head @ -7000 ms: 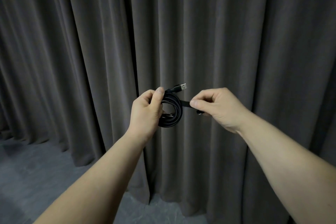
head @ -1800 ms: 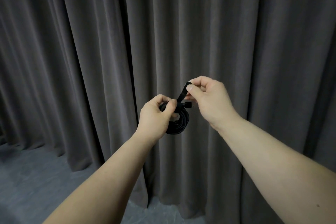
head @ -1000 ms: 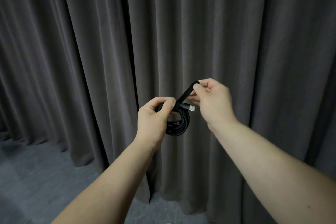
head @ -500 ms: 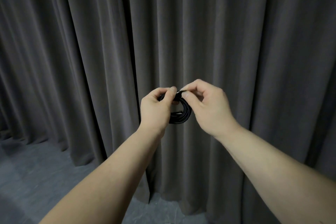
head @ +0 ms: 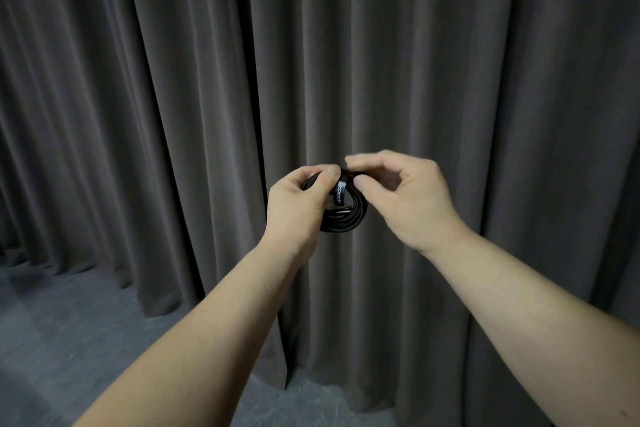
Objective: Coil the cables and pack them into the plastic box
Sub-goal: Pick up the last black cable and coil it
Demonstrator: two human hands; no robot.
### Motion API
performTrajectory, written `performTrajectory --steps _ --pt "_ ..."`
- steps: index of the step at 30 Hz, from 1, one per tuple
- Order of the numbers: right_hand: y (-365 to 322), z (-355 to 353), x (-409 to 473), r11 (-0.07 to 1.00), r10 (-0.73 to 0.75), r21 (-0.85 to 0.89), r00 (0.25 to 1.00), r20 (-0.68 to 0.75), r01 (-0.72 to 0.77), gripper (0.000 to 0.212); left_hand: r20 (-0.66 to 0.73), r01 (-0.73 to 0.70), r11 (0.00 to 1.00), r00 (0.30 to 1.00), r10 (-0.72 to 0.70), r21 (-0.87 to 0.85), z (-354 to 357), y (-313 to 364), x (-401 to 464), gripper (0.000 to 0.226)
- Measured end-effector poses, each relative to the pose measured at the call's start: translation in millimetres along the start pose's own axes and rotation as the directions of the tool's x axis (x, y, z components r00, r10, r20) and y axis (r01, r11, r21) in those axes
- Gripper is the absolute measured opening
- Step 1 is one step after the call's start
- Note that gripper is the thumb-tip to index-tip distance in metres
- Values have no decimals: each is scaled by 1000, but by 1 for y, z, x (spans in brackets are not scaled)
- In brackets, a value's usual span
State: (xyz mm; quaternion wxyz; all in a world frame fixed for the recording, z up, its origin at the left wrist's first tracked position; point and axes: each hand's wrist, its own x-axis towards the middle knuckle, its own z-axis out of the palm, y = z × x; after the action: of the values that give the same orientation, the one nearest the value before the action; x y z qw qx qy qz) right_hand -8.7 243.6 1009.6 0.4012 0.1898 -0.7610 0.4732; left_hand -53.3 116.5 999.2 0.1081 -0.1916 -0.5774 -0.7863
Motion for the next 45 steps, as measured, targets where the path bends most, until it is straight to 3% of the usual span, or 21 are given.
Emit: performTrajectory --steps 6,11,16,20,26,39,45 --pt "7 2 4 984 113 -146 992 65 -102 22 40 -37 999 999 36 29 0 -3 -4 8" --pt "3 5 5 948 50 -317 997 55 -30 18 58 9 998 998 -6 -56 1 -7 -6 9" --pt "6 3 6 893 43 -451 995 93 3 23 102 -6 1000 995 7 -4 2 -8 -7 16" --pt "8 5 2 863 -21 -504 999 37 36 20 135 -6 1000 991 4 14 5 -8 -9 17" --pt "1 1 5 802 -14 -596 996 -90 -42 29 176 -35 998 984 24 60 3 -5 -4 19" --pt "10 -9 2 858 115 -508 993 38 -80 32 234 44 993 970 -69 112 -6 -13 -4 17" --pt "12 -13 6 893 149 -443 981 123 -80 34 266 10 998 964 -26 61 -7 -9 -6 14"
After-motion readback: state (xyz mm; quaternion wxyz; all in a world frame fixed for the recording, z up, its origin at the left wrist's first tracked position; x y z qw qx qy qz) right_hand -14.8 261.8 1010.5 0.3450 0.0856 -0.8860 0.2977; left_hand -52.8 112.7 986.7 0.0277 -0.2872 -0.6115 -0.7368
